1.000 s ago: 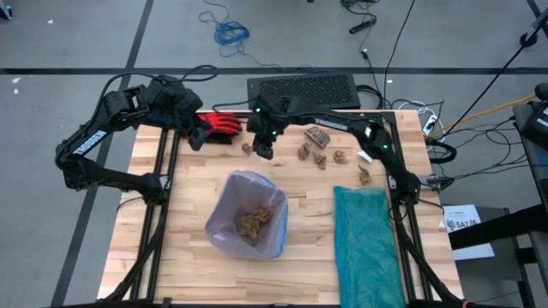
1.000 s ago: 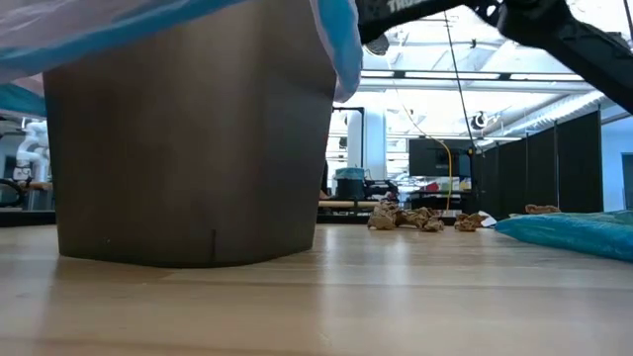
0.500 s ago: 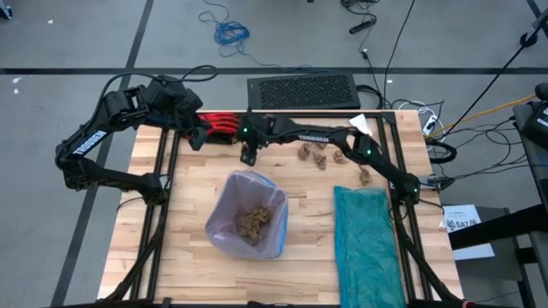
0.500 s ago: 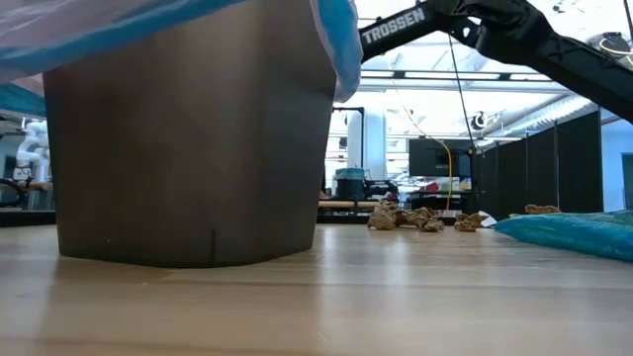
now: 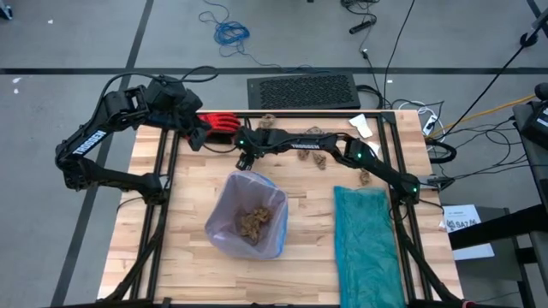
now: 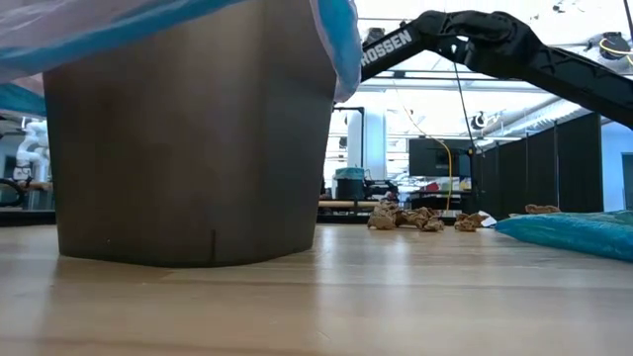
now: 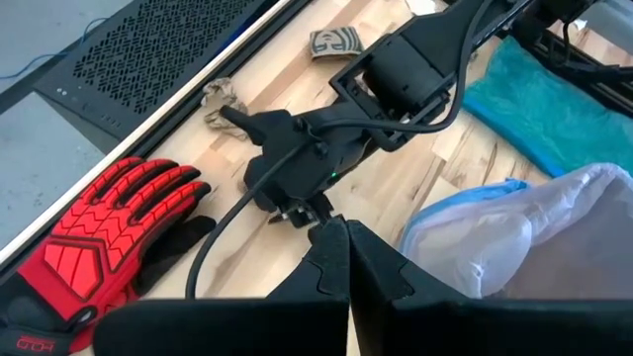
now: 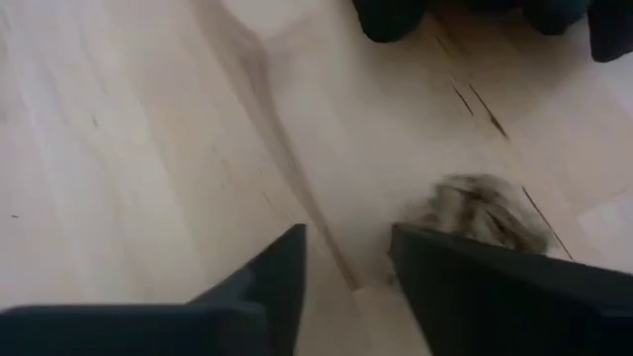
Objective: Place trash/remove bag and relplace
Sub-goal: Put the brown napkin into the trash bin
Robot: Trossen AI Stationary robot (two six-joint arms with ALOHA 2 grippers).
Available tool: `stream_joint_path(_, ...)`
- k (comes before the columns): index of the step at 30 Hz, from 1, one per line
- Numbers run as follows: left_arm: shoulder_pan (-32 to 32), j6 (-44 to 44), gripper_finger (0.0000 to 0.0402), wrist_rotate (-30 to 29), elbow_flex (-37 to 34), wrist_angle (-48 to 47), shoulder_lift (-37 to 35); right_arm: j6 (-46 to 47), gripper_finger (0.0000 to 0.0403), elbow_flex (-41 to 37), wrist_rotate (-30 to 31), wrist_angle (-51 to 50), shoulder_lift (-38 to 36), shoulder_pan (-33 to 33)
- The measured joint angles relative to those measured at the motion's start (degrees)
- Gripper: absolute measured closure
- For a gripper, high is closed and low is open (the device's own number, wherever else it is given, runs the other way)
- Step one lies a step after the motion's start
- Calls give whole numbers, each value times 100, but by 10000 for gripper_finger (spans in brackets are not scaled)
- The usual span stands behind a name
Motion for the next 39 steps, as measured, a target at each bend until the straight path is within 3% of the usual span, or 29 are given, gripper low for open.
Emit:
stream_joint_path(5,0,0,402,0,0,-19,0,-7,389,0,-179,-23,-1,0)
stream_joint_path(15,-2,24,402,-128,0,-20,0,-65,402,-1,-633,-765,-823,-44)
stream_joint_path(20,0,26,402,-320,0,1,0,-121,403,12,-665,-641,-1521,-163)
stream_joint_path(23,-2,26,402,-365,0,12,2,-34,401,20,-763,-561,-1575,-244)
stream_joint_path(27,0,24,402,-376,0,-5,2,-13,372,4,-1001,-561,-1180,-262)
stream_joint_path(39,0,-131,402,-236,0,-54,2,646,181,-2,-606,171,-164,-206)
